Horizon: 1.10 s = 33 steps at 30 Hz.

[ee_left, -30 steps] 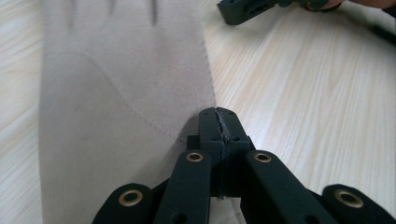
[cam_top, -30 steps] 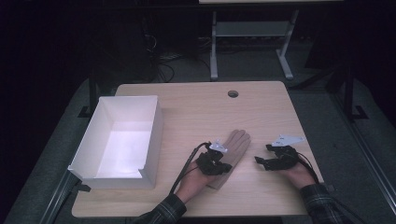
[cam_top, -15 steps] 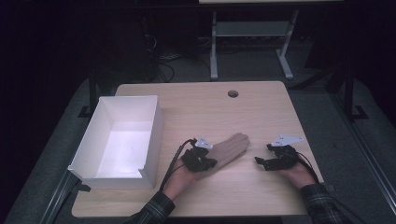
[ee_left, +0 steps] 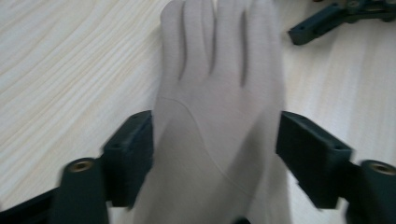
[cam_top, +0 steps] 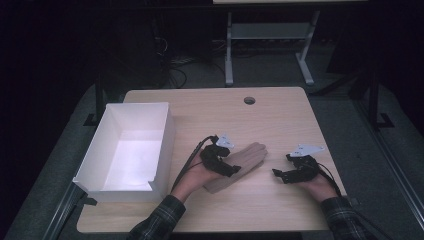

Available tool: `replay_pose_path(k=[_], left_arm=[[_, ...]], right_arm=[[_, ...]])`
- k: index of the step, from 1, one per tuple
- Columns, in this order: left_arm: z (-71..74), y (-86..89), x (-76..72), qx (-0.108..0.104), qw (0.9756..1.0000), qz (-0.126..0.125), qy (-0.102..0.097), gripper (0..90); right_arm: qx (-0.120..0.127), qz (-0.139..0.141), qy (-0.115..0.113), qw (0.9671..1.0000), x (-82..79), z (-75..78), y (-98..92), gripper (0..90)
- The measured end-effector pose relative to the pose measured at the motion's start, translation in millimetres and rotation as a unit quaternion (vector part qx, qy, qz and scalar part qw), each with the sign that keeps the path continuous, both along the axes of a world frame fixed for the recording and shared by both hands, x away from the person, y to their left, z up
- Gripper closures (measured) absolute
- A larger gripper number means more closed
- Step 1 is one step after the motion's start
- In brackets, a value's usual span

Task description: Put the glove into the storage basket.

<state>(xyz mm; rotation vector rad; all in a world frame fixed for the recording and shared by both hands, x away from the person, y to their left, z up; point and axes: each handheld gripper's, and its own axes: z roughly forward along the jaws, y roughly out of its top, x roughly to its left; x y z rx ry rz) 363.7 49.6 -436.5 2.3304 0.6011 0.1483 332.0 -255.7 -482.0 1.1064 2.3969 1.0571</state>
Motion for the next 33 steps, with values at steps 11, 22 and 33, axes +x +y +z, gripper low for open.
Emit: replay_pose_path(k=[11,22,33], left_arm=[[-25.2,-15.6,3.5,0.034,0.9991,-0.016,0.021,15.8],[-24.3,-12.3,-0.9,0.026,0.9989,-0.036,0.019,36.2],[-19.2,-7.2,1.0,0.005,0.9967,-0.046,0.067,69.4]], right_arm=[[0.002,-0.002,0.001,1.0,-0.1,-0.1,0.4,17.1],[0.002,-0.003,0.001,1.0,-0.2,0.0,0.6,17.2],[0.003,-0.003,0.001,1.0,-0.1,-0.1,0.7,17.2]])
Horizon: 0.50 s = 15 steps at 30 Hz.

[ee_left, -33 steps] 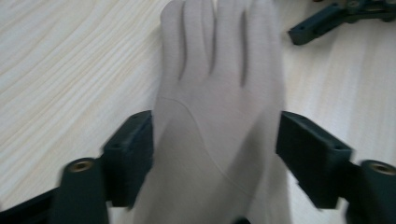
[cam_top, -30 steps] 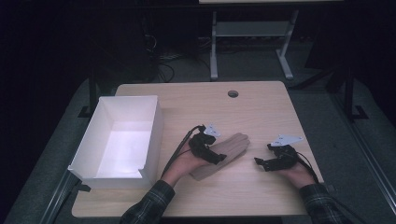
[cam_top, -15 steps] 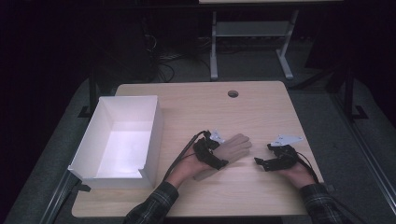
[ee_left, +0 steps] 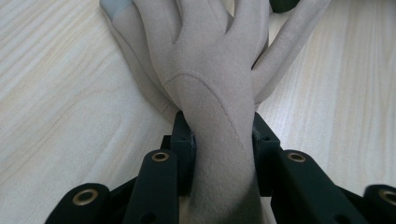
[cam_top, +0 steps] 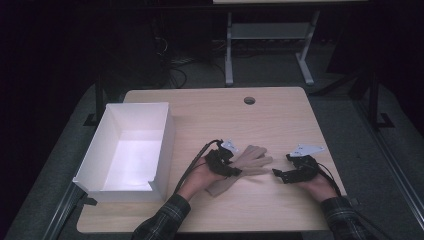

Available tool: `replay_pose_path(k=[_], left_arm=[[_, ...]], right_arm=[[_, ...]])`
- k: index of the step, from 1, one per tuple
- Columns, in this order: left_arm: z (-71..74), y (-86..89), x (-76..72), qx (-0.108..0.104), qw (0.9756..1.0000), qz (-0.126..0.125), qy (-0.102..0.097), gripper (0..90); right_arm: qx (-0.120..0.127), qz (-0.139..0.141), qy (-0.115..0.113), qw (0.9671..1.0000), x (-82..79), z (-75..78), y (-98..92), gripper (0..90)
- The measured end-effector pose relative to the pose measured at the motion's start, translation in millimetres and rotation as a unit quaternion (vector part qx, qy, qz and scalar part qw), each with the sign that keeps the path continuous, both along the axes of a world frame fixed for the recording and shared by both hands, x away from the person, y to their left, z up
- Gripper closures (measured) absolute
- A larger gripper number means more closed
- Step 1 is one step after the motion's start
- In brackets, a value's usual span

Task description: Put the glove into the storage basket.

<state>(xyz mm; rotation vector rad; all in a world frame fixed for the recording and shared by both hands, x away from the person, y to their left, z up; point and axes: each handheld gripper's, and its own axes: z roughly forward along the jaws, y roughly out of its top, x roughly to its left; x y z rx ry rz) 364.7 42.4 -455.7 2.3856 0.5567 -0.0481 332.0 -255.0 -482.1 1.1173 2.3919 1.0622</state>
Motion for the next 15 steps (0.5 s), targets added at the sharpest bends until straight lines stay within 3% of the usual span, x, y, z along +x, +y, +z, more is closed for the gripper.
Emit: replay_pose_path(k=[7,10,11,15], left_arm=[[14.6,5.7,-1.2,0.0,0.9997,0.024,0.008,69.4],[31.2,10.9,-2.6,-0.009,0.9988,0.047,0.011,69.4],[31.2,10.9,-2.6,-0.009,0.9988,0.047,0.011,69.4],[54.4,17.2,-4.4,-0.014,0.9979,0.063,0.004,69.4]], right_arm=[[0.001,0.0,0.0,1.0,0.0,-0.1,0.0,17.1],[-0.002,0.001,0.0,1.0,0.0,0.2,-0.3,17.1],[-0.002,0.001,0.0,1.0,0.0,0.2,-0.3,17.1],[-0.002,0.001,0.0,1.0,0.0,0.1,-0.2,17.1]])
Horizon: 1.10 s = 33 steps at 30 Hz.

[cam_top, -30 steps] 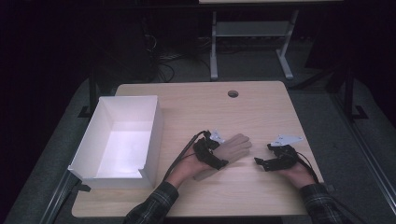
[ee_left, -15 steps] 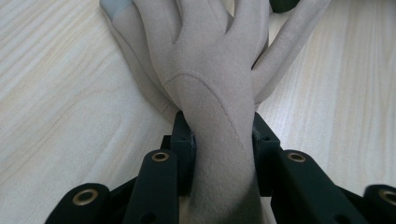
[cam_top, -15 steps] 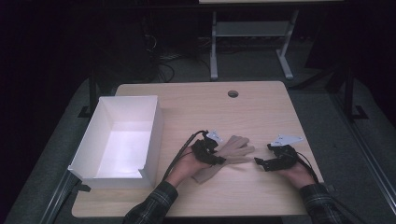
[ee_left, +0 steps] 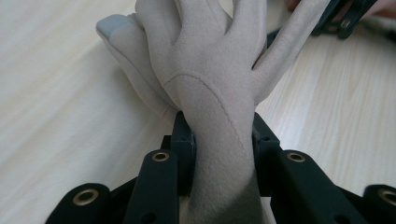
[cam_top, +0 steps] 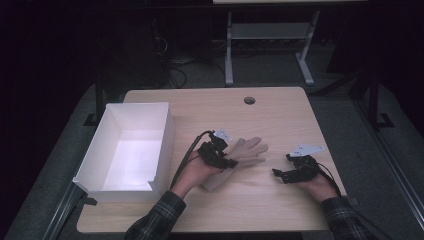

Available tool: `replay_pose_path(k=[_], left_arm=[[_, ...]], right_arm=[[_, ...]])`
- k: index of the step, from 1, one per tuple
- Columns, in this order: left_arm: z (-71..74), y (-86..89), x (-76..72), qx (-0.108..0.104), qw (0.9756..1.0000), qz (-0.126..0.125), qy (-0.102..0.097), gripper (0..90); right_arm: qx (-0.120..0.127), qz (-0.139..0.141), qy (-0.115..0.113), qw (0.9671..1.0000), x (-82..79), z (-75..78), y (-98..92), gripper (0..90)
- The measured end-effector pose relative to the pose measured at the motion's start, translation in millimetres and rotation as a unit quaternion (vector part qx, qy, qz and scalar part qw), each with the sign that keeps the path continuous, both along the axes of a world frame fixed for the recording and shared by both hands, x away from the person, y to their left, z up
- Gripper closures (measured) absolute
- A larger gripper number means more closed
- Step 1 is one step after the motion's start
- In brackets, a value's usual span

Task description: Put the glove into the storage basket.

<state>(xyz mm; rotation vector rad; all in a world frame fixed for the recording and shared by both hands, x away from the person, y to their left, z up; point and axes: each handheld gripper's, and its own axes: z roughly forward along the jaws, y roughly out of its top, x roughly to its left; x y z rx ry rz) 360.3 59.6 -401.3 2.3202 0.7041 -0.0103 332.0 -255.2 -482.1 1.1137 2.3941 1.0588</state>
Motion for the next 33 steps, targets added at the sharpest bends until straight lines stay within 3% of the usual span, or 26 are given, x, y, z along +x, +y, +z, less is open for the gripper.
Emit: replay_pose_path(k=[2,10,13,19,26,33], left_arm=[[10.0,3.6,1.0,0.006,1.0,0.002,-0.004,69.4],[51.8,24.7,2.1,-0.015,0.9994,0.03,-0.007,69.4],[71.5,40.1,0.8,-0.012,0.9991,0.036,-0.018,69.4],[94.5,64.1,-1.0,-0.012,0.9979,0.055,-0.03,69.4],[113.4,110.2,-1.5,-0.025,0.9936,0.099,-0.047,69.3],[114.3,157.6,-3.3,-0.031,0.987,0.149,-0.053,69.3]], right_arm=[[0.0,0.0,0.0,1.0,0.1,0.0,0.0,17.1],[0.003,-0.001,0.0,1.0,-0.1,-0.1,0.5,17.1],[0.002,0.0,0.0,1.0,-0.2,-0.2,0.4,17.1],[0.002,0.0,0.0,1.0,-0.2,-0.1,0.4,17.1],[0.002,0.0,0.0,1.0,-0.1,-0.1,0.4,17.1],[0.002,0.0,0.0,1.0,-0.1,-0.1,0.4,17.1]])
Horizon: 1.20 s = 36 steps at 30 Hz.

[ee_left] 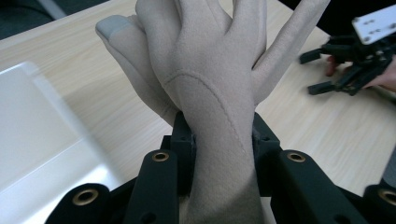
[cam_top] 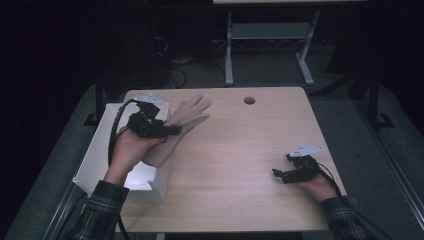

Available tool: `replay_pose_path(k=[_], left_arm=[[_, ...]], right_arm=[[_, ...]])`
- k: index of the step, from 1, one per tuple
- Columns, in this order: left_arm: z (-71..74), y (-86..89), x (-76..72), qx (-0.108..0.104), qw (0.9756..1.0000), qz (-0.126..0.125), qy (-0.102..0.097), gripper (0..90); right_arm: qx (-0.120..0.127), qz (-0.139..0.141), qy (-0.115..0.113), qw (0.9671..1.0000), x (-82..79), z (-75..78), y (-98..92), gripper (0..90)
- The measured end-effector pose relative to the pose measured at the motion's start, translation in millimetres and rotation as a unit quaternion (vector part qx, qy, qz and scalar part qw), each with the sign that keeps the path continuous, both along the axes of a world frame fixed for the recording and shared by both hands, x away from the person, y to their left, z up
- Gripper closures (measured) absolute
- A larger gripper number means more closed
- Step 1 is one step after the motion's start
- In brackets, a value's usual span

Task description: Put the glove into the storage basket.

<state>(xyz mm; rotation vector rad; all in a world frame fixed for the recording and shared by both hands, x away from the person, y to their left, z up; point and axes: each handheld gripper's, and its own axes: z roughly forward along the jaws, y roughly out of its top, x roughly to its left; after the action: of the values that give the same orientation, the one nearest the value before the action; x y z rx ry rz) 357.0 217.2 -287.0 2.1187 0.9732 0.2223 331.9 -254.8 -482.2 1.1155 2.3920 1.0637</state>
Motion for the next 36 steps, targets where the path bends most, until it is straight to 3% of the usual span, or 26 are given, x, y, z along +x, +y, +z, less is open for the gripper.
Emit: replay_pose_path(k=[4,8,15,16,24,28,36], left_arm=[[-3.3,28.6,-2.2,0.0,0.9994,0.036,-0.002,69.3],[-11.9,56.1,-4.8,0.006,0.9969,0.078,-0.004,69.3],[-45.9,84.9,-4.6,0.02,0.9915,0.128,0.016,69.1],[-56.7,88.5,-3.4,0.026,0.9899,0.137,0.023,69.0],[-89.8,92.7,2.8,0.042,0.9867,0.151,0.044,68.8],[-111.1,90.4,7.6,0.06,0.9843,0.152,0.066,67.9],[-128.1,90.2,11.2,0.064,0.9815,0.156,0.09,57.7]], right_arm=[[0.0,0.0,0.0,1.0,0.0,0.0,0.0,17.1],[0.0,0.0,0.0,1.0,0.0,0.0,0.1,17.1],[0.0,-0.001,0.0,1.0,0.1,0.0,0.3,17.1],[0.0,-0.001,0.0,1.0,0.1,0.0,0.3,17.1],[0.0,-0.001,0.0,1.0,0.1,0.0,0.3,17.1],[0.0,-0.001,0.0,1.0,0.1,0.0,0.3,17.1],[0.0,-0.001,0.0,1.0,0.1,0.0,0.3,17.1]])
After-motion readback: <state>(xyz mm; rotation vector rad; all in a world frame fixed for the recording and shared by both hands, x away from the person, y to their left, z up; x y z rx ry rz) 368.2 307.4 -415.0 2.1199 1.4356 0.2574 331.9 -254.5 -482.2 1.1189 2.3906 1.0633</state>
